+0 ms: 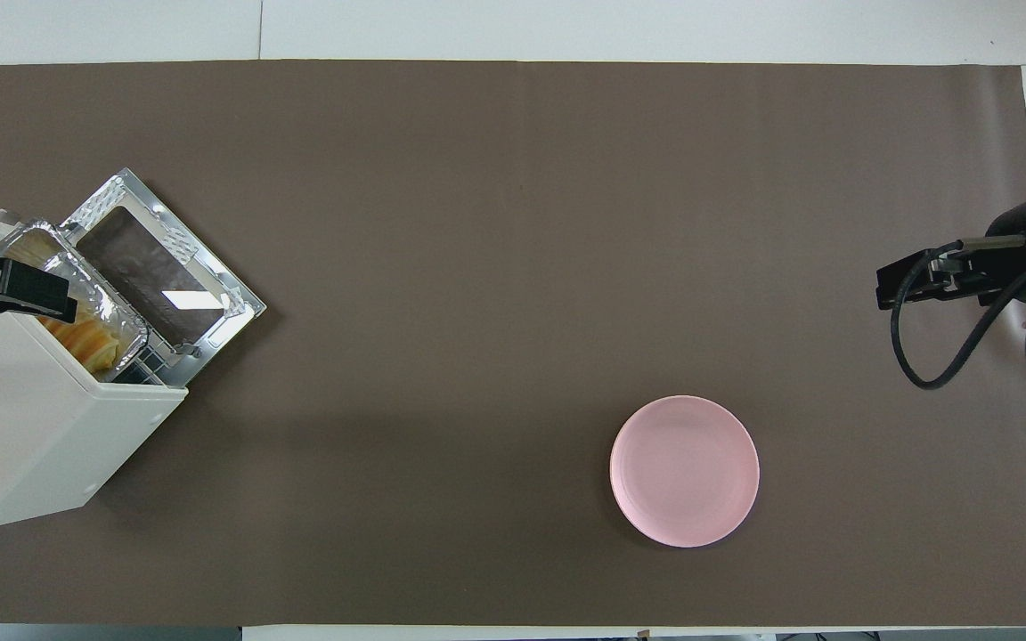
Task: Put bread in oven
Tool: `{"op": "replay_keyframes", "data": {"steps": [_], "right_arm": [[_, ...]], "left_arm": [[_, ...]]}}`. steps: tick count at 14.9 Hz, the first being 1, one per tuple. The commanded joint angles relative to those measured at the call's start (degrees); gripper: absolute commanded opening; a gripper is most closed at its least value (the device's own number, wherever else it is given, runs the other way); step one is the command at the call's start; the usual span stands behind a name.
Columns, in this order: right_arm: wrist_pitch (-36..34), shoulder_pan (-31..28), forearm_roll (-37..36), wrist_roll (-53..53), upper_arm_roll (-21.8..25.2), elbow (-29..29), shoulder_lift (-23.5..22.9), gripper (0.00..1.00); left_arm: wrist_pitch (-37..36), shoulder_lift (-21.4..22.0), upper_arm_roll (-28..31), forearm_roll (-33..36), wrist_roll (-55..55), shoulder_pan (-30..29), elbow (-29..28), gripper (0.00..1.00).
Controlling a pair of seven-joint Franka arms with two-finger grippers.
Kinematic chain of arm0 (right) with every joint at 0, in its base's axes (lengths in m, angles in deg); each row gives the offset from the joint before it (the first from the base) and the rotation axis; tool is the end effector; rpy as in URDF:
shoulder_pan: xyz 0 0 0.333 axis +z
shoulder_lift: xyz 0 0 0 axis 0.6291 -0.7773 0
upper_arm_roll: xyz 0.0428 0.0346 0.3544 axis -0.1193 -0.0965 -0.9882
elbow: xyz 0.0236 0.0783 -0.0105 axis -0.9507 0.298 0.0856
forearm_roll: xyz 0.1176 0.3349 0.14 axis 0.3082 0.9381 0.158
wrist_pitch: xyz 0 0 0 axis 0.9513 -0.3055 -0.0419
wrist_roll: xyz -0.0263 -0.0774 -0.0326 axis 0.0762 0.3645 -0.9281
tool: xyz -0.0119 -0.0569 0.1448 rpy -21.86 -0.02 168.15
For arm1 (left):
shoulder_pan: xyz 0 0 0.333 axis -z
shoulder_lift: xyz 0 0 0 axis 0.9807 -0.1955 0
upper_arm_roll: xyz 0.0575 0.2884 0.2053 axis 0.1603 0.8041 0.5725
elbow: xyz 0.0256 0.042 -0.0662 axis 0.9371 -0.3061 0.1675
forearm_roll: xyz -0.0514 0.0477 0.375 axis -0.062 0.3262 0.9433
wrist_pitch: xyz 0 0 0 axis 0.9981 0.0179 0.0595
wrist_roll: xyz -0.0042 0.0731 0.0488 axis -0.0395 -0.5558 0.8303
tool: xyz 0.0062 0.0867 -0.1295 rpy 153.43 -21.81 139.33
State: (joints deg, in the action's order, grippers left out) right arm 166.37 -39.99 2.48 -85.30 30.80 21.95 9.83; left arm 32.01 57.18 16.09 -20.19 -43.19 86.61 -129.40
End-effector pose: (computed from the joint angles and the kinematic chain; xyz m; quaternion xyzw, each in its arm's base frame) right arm 0.5264 0.0195 0.5825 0.9989 0.0036 -0.0477 0.0026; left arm 0.5147 -0.0322 0.6160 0.9982 -0.0413 -0.0427 0.0023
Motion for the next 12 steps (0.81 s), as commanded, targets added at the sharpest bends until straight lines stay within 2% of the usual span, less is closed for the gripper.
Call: {"op": "replay_keyframes", "data": {"steps": [1, 12], "right_arm": [[0.11, -0.58, -0.73, -0.48, -0.57, 1.37, 1.28, 1.0], [0.11, -0.58, -0.73, -0.48, -0.57, 1.37, 1.28, 1.0]], "left_arm": [[3.41, -0.7, 0.27, -4.52, -0.98, -1.38, 0.57, 1.0], [5.17, -0.7, 0.35, -3.83, -1.24, -0.86, -0.31, 1.0]]}}
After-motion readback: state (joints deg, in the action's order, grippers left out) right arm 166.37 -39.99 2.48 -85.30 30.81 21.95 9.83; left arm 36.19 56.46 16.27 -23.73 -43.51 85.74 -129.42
